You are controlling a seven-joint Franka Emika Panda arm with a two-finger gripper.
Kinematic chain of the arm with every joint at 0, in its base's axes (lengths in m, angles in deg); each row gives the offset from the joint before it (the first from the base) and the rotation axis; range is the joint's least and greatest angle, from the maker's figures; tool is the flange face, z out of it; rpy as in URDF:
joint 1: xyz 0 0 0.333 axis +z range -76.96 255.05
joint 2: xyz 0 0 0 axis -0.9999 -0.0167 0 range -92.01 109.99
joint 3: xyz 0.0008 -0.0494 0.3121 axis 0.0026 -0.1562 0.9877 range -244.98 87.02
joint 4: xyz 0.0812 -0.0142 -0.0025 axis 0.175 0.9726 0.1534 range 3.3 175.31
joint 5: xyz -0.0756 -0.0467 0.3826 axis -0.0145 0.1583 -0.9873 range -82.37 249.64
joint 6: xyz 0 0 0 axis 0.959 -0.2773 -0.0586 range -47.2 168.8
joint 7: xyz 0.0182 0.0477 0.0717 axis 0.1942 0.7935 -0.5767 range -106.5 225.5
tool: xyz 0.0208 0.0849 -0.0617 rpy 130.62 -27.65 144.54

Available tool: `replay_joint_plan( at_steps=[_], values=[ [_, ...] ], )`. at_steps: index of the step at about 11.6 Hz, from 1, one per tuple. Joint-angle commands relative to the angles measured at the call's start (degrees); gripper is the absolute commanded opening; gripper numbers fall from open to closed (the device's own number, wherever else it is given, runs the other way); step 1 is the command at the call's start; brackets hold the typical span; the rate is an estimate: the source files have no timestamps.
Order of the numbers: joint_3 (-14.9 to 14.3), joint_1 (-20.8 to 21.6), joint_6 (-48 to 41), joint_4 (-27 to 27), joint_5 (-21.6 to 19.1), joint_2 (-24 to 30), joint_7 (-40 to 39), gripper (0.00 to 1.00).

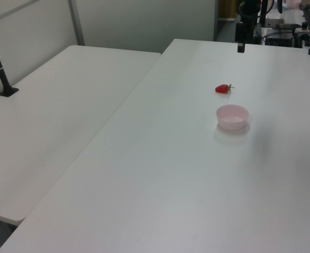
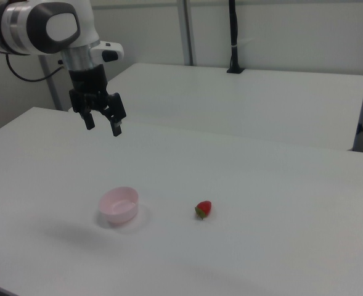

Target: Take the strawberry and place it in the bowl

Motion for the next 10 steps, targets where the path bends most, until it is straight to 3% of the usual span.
replay_joint_plan(
  at_steps=[1, 8, 10],
  values=[
    [-1.1, 0.4, -1.1, 0.5, 0.6, 0.5, -0.7, 1.00],
    [-1.1, 0.3, -1.1, 0.5, 0.6, 0.4, -1.3, 1.00],
    [-1.4, -1.6, -0.6, 0.5, 0.7, 0.3, -2.9, 1.00]
  ],
)
